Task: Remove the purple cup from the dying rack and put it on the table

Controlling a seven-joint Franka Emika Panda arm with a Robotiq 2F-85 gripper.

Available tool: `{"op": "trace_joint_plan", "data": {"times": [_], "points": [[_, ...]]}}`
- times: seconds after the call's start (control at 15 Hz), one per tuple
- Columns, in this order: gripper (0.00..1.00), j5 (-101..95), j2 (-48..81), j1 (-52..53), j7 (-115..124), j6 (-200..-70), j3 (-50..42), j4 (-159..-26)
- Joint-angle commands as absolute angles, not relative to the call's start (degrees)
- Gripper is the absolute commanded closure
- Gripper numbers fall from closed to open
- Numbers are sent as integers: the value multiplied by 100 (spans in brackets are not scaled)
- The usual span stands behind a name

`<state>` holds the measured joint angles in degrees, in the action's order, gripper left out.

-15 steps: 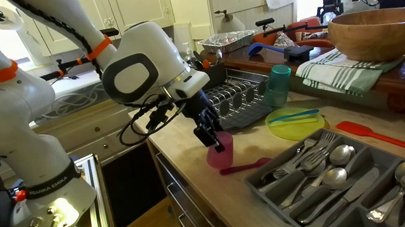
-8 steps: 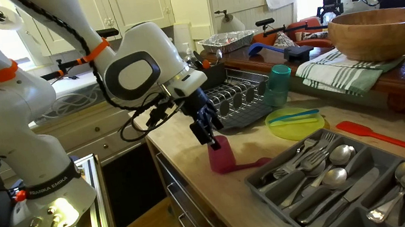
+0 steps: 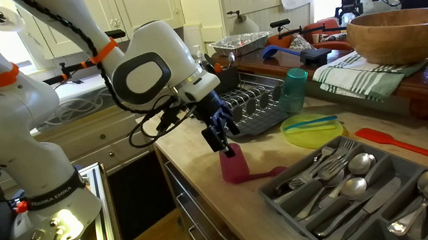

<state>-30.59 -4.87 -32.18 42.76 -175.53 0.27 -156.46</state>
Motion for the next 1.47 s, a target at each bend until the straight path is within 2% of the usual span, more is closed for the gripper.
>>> {"op": "trace_joint_plan", "data": {"times": [0.0, 0.13, 0.2, 0.33, 0.53, 0.93, 1.4], "points": [[0, -2237, -128, -3040, 3900, -17313, -142, -15344], [0, -1561, 15, -2966, 3478, -17110, -169, -15217], [0, -942, 143, -2465, 3046, -16955, -552, -15161], [0, -157, 338, -2215, 2636, -16528, -657, -14982], [0, 1154, 369, -2106, 1533, -15481, -919, -14456], [0, 1500, 646, -2140, 1136, -14364, -1495, -13520], [0, 1969, 1113, -2150, 1004, -13500, -1550, -13005]]}}
